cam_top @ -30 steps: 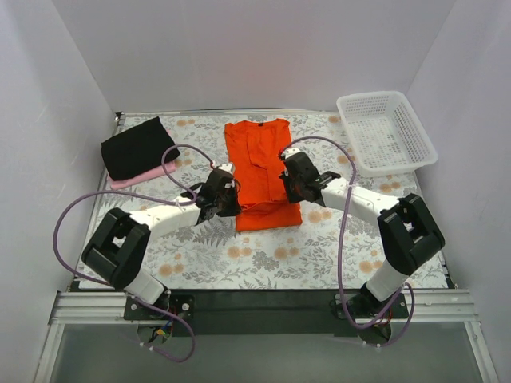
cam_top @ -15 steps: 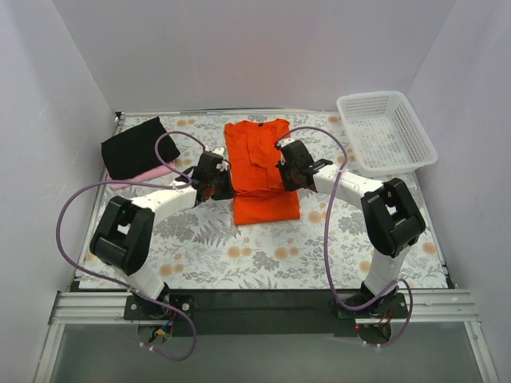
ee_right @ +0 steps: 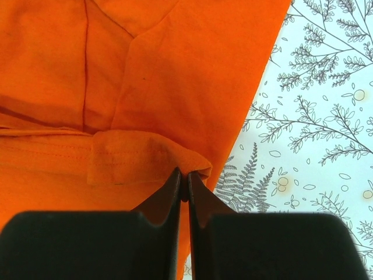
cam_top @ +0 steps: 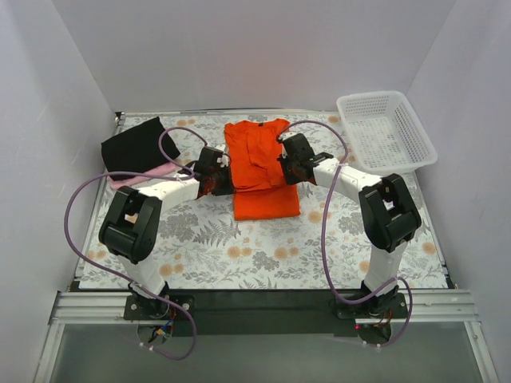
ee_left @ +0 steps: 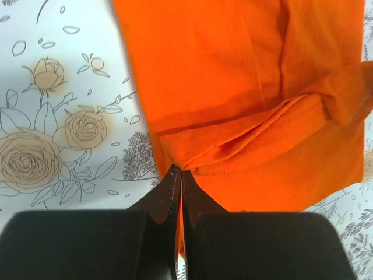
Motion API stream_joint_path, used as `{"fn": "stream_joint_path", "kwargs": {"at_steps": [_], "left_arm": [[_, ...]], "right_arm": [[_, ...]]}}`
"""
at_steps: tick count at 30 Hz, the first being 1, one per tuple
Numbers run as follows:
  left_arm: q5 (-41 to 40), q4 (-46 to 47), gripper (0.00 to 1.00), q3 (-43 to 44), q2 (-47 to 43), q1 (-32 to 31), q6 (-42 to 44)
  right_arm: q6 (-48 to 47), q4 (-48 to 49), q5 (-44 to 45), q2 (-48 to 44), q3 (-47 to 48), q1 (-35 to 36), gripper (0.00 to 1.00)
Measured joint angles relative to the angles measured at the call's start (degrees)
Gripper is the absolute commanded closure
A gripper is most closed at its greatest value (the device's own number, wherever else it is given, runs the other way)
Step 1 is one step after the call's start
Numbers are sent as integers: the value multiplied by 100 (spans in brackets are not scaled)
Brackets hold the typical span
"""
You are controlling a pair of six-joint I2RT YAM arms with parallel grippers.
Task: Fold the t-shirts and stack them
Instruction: Fold the tshirt
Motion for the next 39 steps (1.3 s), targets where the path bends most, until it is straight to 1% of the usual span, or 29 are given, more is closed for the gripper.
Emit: {"fn": "stream_joint_path", "kwargs": {"at_steps": [8, 15, 16, 17, 18, 19, 20, 21, 22, 23, 24, 25, 29, 32, 39], "left_arm": [[26, 0, 100, 291, 131, 13, 63], [44, -22, 100, 457, 396, 85, 70], [55, -28, 100, 472, 426, 101, 70], [59, -44, 96, 496, 455, 109, 72], [68, -52, 88, 522, 485, 120, 74], [76, -81, 71, 564, 518, 131, 92], [81, -98, 63, 625, 557, 138, 131], [79, -114, 56, 680, 592, 142, 114], [81, -140, 32, 763, 632, 149, 114], [79, -164, 18, 824, 651, 153, 155], [79, -195, 15, 907, 660, 157, 144], [79, -208, 9, 979, 660, 164, 136], [2, -212, 9, 1233, 566, 170, 157], [-28, -164, 9, 1198, 260, 170, 162], [214, 601, 9, 203, -656, 162, -44]], "right_arm": [[-22, -63, 22, 24, 7, -74, 99], [-46, -118, 13, 313, 323, -114, 99], [-57, -120, 4, 376, 376, -116, 96], [-59, -118, -2, 435, 422, -116, 90], [-57, -118, -9, 483, 455, -116, 77], [-61, -136, -15, 531, 492, -118, 70], [-61, -140, -22, 577, 533, -120, 64], [-87, -149, -35, 625, 579, -122, 58], [-107, -164, -44, 669, 638, -122, 51], [-114, -166, -46, 708, 691, -122, 42], [-118, -168, -44, 741, 758, -122, 27], [-111, -179, -42, 756, 813, -122, 22], [-190, -210, -17, 671, 933, -122, 22], [-190, -269, -22, 417, 927, -122, 23], [-188, -70, -258, -361, 629, -122, 25]]}}
